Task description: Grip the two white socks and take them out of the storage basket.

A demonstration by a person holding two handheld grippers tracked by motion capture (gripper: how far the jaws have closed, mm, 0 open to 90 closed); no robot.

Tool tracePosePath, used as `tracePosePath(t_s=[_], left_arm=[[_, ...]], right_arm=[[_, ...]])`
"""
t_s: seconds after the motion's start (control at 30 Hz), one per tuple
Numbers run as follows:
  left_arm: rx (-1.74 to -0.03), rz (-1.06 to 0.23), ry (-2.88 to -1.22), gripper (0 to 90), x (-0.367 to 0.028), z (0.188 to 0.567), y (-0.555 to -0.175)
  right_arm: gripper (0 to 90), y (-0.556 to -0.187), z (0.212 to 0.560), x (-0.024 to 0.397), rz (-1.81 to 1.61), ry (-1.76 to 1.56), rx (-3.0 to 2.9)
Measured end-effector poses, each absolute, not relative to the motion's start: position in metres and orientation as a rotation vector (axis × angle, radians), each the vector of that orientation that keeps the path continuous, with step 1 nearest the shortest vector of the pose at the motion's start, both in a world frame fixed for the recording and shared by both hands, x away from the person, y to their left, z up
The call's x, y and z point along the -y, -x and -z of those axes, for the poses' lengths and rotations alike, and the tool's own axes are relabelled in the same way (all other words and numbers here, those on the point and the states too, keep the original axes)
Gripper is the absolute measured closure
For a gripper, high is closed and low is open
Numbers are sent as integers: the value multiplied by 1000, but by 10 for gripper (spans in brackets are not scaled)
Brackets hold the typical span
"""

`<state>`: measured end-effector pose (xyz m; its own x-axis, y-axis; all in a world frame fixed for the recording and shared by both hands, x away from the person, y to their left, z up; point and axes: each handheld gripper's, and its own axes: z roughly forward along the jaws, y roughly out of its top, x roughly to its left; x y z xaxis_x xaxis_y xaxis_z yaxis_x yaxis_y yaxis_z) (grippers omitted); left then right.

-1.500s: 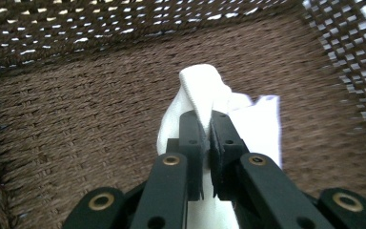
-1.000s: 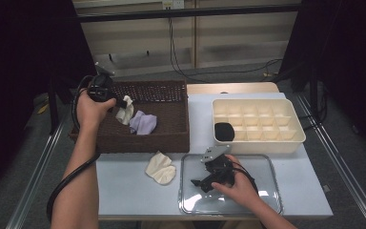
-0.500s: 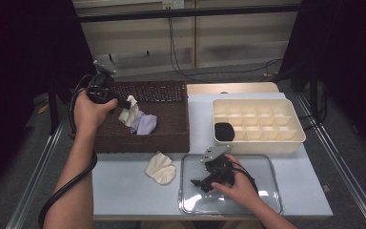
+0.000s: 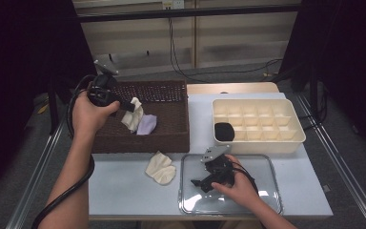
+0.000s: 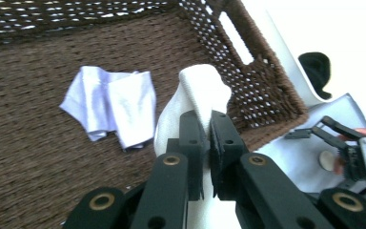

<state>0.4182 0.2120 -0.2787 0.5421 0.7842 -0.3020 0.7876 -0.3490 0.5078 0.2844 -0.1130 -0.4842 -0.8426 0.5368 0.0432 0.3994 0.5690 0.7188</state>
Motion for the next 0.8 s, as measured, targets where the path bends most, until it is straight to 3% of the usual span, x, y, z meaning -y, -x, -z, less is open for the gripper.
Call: tracePosePath(t_s=[0.8], left_arm=[[-1165, 39, -2149, 850, -209, 280, -391]], right_arm=[[51, -284, 484, 113, -1131, -788, -2618]])
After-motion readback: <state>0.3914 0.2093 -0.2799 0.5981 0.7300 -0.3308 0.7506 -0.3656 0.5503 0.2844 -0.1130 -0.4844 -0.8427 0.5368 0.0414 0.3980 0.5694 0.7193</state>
